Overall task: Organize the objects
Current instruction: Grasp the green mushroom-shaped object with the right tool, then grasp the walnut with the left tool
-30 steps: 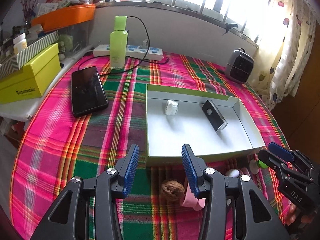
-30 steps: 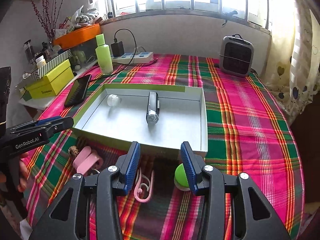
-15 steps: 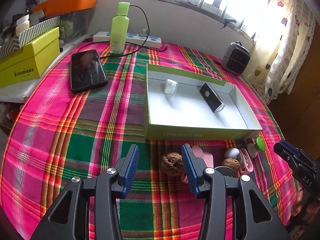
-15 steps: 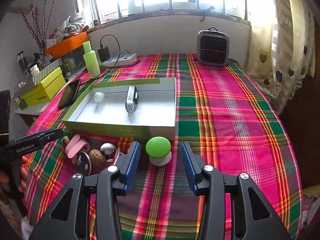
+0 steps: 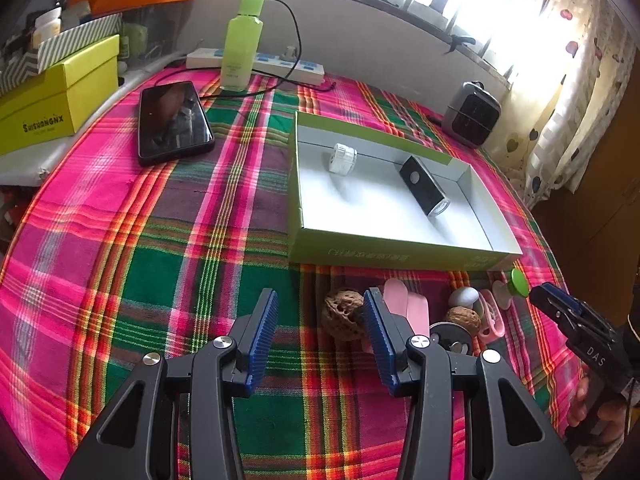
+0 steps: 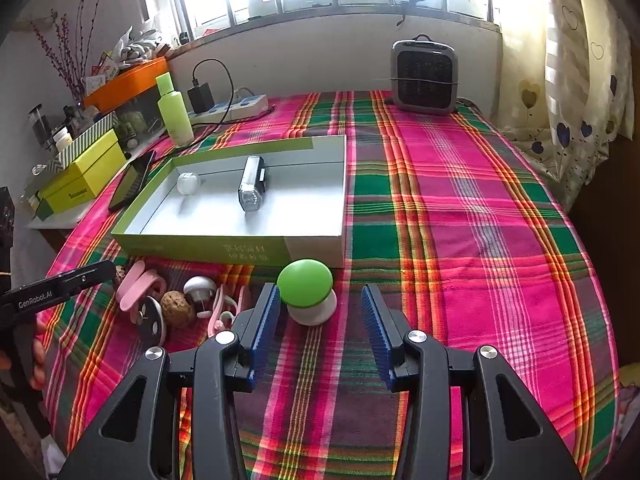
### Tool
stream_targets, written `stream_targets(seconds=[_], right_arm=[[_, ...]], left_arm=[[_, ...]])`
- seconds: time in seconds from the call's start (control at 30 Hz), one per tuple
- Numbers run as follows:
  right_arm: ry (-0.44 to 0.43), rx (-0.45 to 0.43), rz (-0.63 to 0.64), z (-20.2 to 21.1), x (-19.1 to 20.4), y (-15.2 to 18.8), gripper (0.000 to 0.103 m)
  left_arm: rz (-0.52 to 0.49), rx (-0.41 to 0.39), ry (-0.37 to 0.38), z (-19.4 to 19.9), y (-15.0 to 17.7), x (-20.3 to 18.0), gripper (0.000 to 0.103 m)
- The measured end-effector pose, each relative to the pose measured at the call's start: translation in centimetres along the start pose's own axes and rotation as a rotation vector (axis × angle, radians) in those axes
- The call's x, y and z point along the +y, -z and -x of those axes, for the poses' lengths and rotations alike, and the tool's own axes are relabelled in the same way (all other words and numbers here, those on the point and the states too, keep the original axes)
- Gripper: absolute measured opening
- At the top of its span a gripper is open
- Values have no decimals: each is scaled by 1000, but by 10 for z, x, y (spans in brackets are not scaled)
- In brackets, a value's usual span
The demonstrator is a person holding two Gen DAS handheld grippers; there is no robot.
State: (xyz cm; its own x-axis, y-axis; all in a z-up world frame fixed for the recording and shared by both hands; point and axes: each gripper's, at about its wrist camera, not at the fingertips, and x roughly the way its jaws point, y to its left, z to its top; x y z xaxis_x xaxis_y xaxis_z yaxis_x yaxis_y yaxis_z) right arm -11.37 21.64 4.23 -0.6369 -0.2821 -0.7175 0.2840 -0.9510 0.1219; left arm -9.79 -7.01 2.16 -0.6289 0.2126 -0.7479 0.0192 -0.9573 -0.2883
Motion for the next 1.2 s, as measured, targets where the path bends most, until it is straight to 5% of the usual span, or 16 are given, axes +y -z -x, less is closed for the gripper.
stream_targets(seconds=[1.2], right_arm=[[-7, 21, 32, -24, 9, -5, 35]], left_arm=[[19, 27, 77, -12, 0, -2, 45]])
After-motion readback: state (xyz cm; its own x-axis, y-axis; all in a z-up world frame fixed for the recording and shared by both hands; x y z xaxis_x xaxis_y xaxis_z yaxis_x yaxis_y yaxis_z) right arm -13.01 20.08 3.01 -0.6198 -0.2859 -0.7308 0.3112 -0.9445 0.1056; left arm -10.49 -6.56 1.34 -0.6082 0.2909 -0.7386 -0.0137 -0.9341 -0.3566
